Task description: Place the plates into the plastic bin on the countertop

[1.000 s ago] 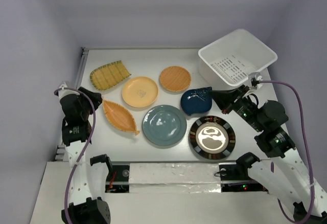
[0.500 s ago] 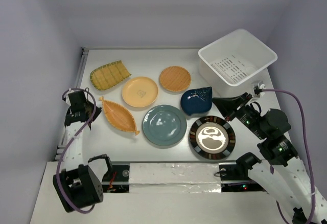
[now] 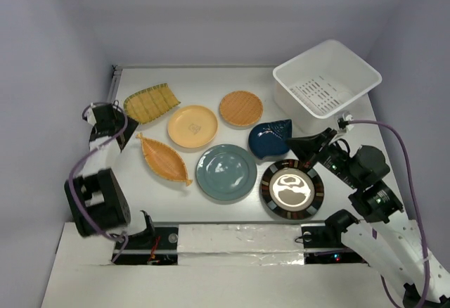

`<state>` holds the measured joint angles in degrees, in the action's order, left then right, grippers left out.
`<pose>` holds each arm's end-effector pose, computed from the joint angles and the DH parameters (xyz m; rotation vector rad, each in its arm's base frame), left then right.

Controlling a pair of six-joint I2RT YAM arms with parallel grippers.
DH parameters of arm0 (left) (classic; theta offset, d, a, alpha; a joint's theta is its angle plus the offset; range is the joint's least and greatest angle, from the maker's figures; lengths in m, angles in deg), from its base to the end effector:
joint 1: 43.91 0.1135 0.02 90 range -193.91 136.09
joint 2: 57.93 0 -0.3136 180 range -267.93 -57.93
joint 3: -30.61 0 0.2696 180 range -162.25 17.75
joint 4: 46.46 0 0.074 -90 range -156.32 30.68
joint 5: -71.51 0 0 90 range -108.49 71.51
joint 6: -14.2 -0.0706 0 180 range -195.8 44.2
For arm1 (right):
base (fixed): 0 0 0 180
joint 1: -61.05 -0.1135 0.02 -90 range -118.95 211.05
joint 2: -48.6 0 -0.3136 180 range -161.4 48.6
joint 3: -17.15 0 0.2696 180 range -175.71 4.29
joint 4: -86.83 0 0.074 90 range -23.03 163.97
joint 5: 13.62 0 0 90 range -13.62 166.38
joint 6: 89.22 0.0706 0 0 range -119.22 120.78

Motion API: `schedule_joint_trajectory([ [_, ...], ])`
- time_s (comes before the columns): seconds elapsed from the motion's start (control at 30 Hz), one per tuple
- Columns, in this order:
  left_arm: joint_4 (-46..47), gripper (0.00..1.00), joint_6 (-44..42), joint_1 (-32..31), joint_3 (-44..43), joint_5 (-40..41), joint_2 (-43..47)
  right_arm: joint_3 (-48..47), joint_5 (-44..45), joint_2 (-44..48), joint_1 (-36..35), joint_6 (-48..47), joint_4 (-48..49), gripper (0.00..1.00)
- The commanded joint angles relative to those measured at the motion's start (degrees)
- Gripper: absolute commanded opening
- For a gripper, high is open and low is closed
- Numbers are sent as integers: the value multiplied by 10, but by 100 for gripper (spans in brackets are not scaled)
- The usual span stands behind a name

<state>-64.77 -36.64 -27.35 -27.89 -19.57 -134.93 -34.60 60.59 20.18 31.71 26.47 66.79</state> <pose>0.3080 0.0902 0.2469 -1.0298 1.9707 -0.2387 0.1069 0.0821 0.3777 -0.2822 1.5714 0.9671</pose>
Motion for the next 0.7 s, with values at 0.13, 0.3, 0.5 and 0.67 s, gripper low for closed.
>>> schedule_joint_trajectory([
  [0.13,97,56,30,5,-139,-46,-197,-1,-20,-3,-5,1,30,13],
  [0.3,107,54,41,15,-164,-30,-262,-2,-24,-18,-5,1,30,13],
  [0.5,171,42,66,21,-175,-61,-317,-4,-28,-38,-5,-2,34,14],
  [0.67,207,0,73,26,-186,-74,-325,-6,-19,-60,-5,-5,33,14],
])
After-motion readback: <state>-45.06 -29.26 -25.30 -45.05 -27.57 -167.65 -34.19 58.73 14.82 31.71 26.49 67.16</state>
